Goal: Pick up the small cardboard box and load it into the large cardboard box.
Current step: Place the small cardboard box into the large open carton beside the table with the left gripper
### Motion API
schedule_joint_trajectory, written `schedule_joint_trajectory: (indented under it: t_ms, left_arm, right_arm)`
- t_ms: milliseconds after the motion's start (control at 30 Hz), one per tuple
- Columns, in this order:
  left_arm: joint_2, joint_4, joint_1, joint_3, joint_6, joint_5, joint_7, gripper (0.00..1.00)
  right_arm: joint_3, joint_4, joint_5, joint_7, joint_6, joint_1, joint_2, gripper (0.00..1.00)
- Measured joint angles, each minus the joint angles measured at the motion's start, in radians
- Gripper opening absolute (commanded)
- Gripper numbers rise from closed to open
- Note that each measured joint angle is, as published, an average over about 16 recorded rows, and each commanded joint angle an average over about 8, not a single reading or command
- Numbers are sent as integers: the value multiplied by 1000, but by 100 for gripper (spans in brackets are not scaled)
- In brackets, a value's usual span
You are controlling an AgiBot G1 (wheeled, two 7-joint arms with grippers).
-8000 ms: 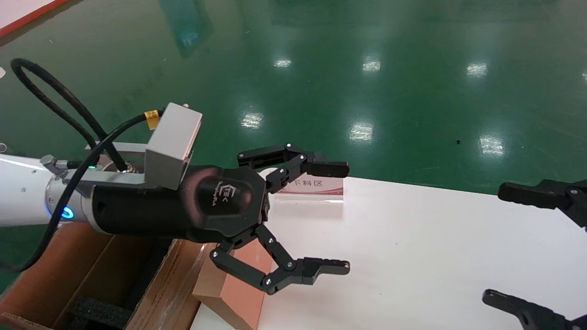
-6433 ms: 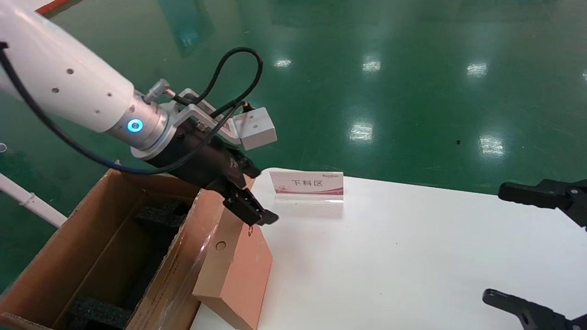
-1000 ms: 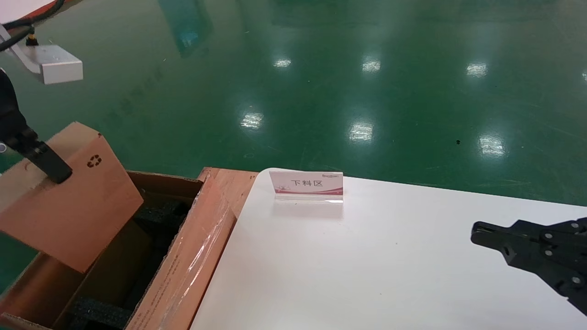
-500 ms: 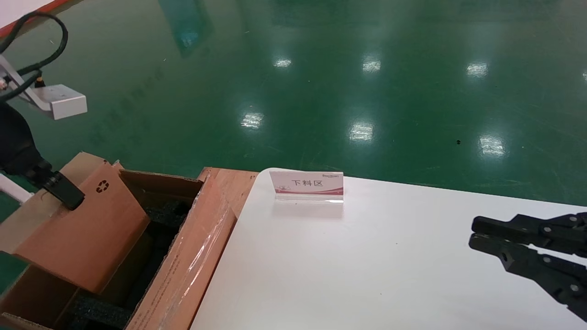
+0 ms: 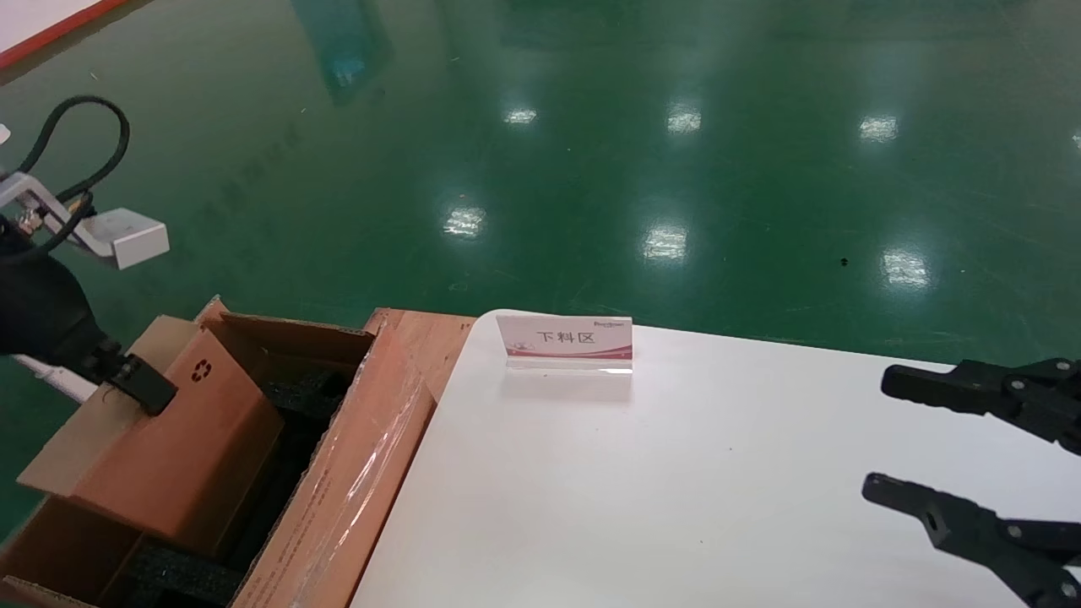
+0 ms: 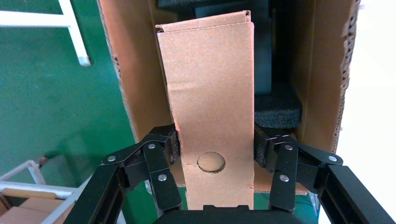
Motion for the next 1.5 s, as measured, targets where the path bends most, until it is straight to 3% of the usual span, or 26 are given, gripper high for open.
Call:
schedule_joint_trajectory:
  t_ms: [600, 1500]
  left_arm:
    - [-51, 20, 80, 23, -94, 63, 23, 0]
    - [-41, 131, 222, 18, -192, 81, 105, 0]
  right_arm:
    - [-1, 0, 1, -1, 0, 0, 0, 100]
    - [-3, 0, 2, -1, 1, 1, 1, 100]
